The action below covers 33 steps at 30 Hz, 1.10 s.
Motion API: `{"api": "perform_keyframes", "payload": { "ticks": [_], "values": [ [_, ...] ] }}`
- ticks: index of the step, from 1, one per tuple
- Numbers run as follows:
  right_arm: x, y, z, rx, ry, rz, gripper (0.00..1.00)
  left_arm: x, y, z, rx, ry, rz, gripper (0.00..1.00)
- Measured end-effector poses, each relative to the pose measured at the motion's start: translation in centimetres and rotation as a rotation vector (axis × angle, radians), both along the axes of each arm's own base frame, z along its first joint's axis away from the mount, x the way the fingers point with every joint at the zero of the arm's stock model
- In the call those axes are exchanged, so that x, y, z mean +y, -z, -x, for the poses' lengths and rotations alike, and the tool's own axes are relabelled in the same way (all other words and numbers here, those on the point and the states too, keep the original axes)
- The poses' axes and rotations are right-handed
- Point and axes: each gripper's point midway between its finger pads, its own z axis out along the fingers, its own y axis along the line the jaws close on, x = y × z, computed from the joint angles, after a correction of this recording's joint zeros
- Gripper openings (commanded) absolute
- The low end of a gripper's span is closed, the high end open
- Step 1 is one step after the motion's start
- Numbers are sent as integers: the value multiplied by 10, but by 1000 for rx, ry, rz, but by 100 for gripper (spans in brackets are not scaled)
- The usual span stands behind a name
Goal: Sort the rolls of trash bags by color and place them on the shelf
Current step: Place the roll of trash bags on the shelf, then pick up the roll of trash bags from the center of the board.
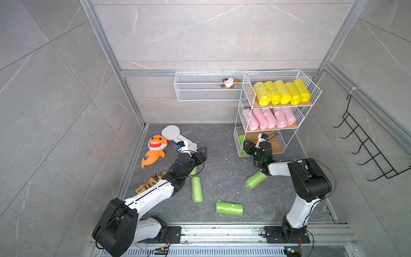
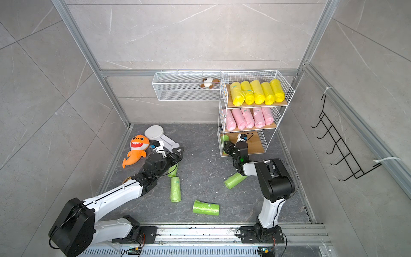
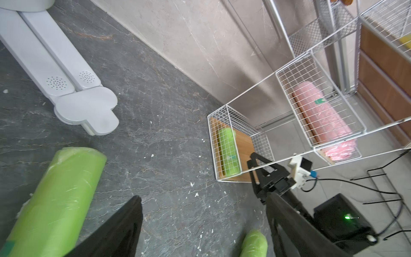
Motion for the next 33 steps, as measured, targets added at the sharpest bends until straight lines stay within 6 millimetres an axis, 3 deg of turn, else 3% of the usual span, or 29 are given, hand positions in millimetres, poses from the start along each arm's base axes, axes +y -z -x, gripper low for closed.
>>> {"api": "perform_keyframes", "payload": {
  "ticks": [6, 13, 23, 33],
  "values": [
    [-14, -23, 28, -35, 25, 49, 63, 22, 41, -9, 91, -7, -197, 90],
    [-24, -34, 63, -44, 29, 67, 63, 54, 98, -21, 235, -23, -415, 90],
    [-24, -26, 80, -1, 3, 70, 64, 46, 134, -61, 340, 46, -643, 88],
    [-21, -7, 89, 47, -23, 66, 65, 46, 165, -65, 427, 102, -741, 66]
  ]
}}
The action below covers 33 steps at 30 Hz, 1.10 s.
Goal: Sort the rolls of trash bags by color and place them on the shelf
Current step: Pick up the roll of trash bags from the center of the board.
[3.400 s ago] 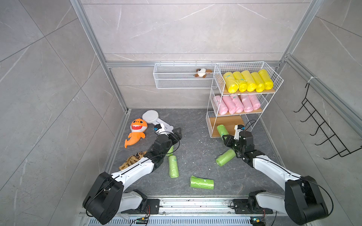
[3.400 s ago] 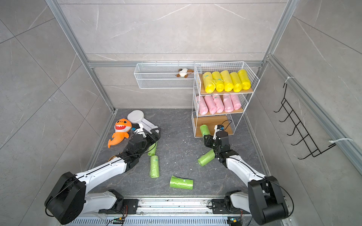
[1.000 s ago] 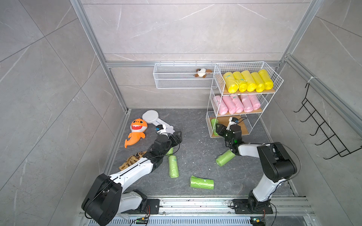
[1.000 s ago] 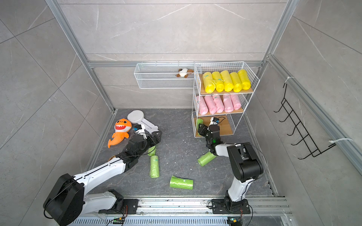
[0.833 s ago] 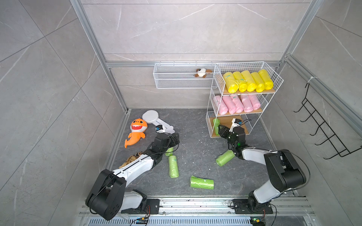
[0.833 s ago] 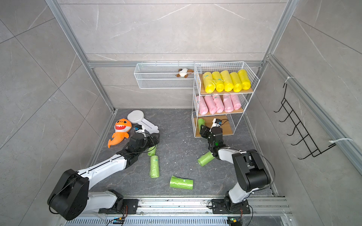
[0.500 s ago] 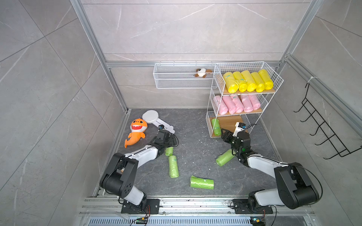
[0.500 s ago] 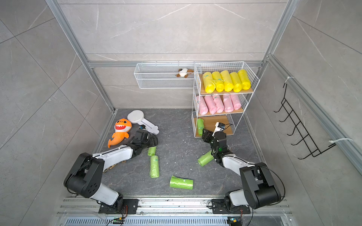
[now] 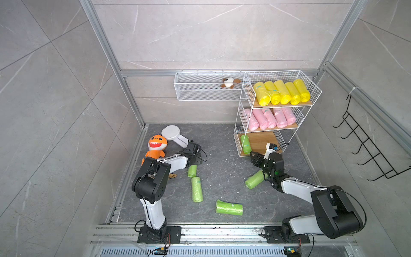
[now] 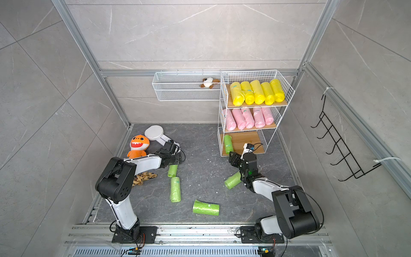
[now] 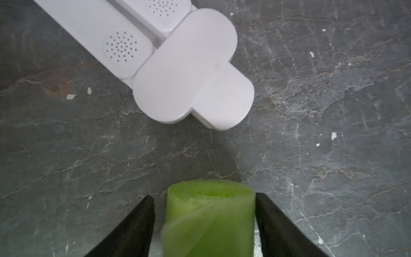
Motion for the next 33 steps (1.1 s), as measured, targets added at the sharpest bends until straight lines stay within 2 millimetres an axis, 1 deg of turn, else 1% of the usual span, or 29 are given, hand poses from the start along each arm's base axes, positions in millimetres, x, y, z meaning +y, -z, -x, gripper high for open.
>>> {"api": "perform_keyframes", "payload": {
  "ticks": [5, 10, 13, 14, 16, 19, 21, 22, 26, 29, 31, 33],
  "values": [
    [2, -2, 2, 0, -11, -3, 65, 0, 3, -1, 6, 6, -7, 54],
    [9, -15, 10, -21, -36, 6, 65, 2, 0, -3, -9, -11, -15, 45],
    [21, -26, 18, -45, -72, 29, 65, 10, -9, 1, -36, -39, -22, 40],
    [27, -29, 22, -50, -87, 41, 66, 12, -15, 2, -52, -50, -17, 38],
    [40, -33, 31, -63, -127, 68, 66, 15, -32, 5, -96, -72, 10, 35],
    [66, -41, 46, -86, -204, 110, 67, 14, -69, 6, -197, -111, 105, 34],
    [86, -48, 55, -106, -267, 128, 67, 11, -101, 7, -282, -139, 209, 34],
    [95, -52, 58, -116, -294, 130, 67, 8, -113, 7, -313, -147, 260, 34],
    [141, -79, 75, -187, -424, 119, 69, 2, -164, 15, -438, -187, 496, 34],
    [176, -93, 90, -228, -521, 106, 73, -1, -191, 23, -491, -212, 649, 34],
    [198, -98, 100, -247, -583, 91, 76, -3, -203, 30, -517, -227, 741, 34],
    [218, -98, 108, -256, -636, 77, 79, -6, -212, 36, -530, -237, 822, 34]
  ]
}}
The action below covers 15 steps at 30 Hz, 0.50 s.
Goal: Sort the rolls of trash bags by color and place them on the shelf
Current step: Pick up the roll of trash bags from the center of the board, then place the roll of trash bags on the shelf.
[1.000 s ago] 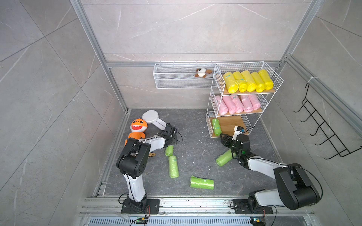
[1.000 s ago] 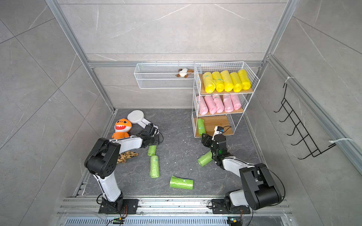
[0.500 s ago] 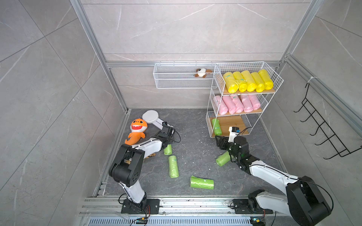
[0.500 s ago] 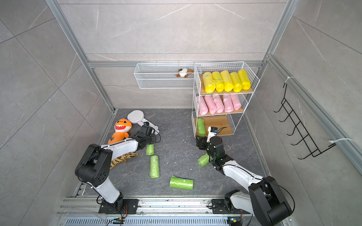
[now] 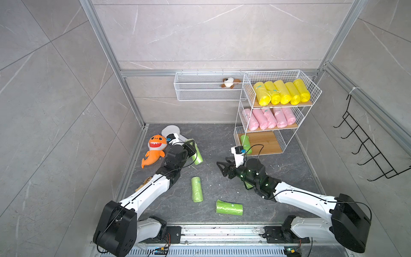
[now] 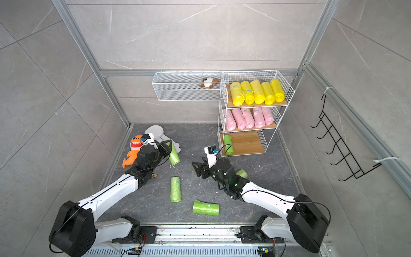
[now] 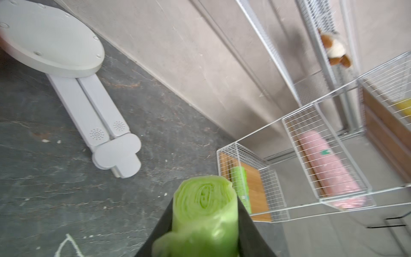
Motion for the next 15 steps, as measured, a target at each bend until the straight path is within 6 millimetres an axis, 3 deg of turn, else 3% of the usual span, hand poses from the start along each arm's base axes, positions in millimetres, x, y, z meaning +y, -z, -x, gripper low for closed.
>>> {"api": "perform_keyframes", "payload": {
  "ticks": [6, 9, 15],
  "values": [
    [46, 13, 18, 11, -113, -16, 88, -9, -5, 18, -18, 15, 183, 33],
    [57, 17, 21, 25, -134, -35, 92, -14, -2, 25, -10, 23, 233, 33],
    [70, 6, 17, 15, -130, -87, 91, -24, 0, 36, -6, 28, 314, 33]
  ]
}}
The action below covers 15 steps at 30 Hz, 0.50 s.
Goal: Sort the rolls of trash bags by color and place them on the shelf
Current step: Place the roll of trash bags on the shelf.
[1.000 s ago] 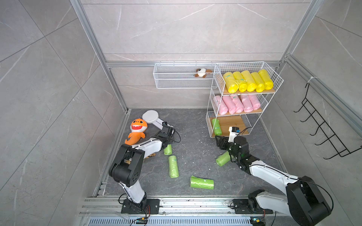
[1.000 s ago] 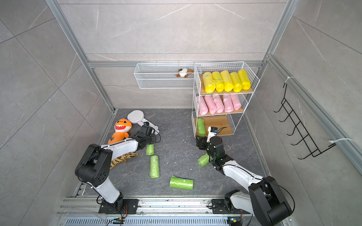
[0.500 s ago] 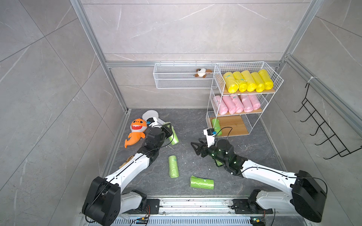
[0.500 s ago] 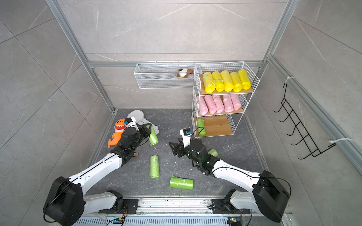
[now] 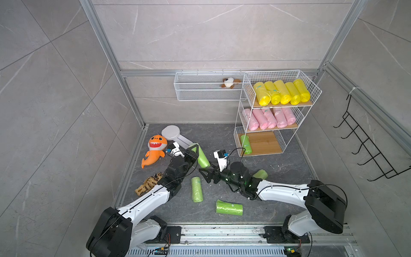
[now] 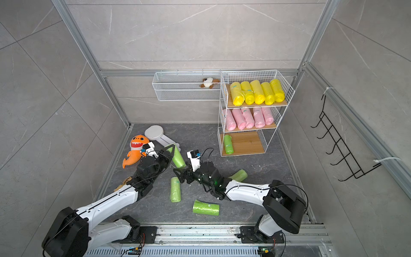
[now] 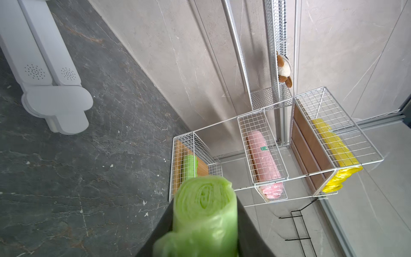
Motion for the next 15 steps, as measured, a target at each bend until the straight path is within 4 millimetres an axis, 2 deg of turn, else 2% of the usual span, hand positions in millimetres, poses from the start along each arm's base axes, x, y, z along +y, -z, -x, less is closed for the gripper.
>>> {"api": "perform_keyframes", "payload": {
  "ticks": [3, 7, 10, 13, 15],
  "values": [
    [-2, -4, -4, -2, 34, -16, 82, -5, 1, 4, 7, 7, 29, 33],
    [-5, -10, -11, -9, 77, -31, 58, -9, -2, 7, 1, 7, 72, 34],
    [-5, -14, -12, -15, 87, -41, 45, -10, -5, 8, -4, 7, 94, 35],
    [-5, -14, -13, -18, 93, -42, 34, -8, -6, 7, -4, -1, 103, 41],
    [-5, -14, -13, -21, 95, -40, 31, -7, -7, 7, -2, -8, 112, 49]
  ]
}}
